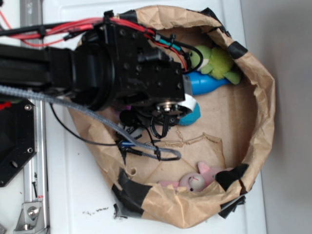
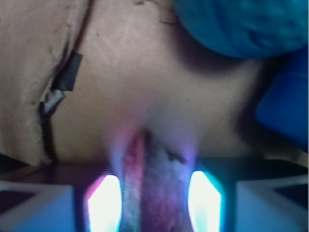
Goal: Grab the wood chip.
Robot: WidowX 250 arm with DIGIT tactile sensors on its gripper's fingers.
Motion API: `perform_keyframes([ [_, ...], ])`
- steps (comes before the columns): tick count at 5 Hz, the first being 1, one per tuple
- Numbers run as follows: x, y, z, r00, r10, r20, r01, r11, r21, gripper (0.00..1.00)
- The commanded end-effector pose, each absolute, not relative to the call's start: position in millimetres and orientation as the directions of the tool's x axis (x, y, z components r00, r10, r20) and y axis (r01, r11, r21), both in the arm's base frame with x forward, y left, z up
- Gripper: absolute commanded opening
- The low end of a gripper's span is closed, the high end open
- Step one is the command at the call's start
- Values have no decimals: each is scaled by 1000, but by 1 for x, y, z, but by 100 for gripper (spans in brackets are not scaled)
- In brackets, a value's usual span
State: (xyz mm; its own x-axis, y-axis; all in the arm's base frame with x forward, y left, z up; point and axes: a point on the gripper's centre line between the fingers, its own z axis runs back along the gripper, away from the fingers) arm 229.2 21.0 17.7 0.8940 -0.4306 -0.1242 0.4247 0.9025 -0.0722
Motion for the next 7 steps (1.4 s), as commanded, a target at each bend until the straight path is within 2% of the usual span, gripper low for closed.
perform_keyframes([
  [1,228,27,27,911,-408,-54,406,913,-36,0],
  [2,231,30,34,921,-390,-16,389,920,-41,0],
  [3,238,31,47,951,-305,53,307,950,-47,0],
  [4,248,29,85,982,-171,84,171,985,9,16],
  [5,252,13,136,964,78,256,-67,996,-50,0],
  [6,261,3,159,895,313,319,-306,949,-74,0],
  [7,262,1,156,894,318,316,-307,948,-84,0],
])
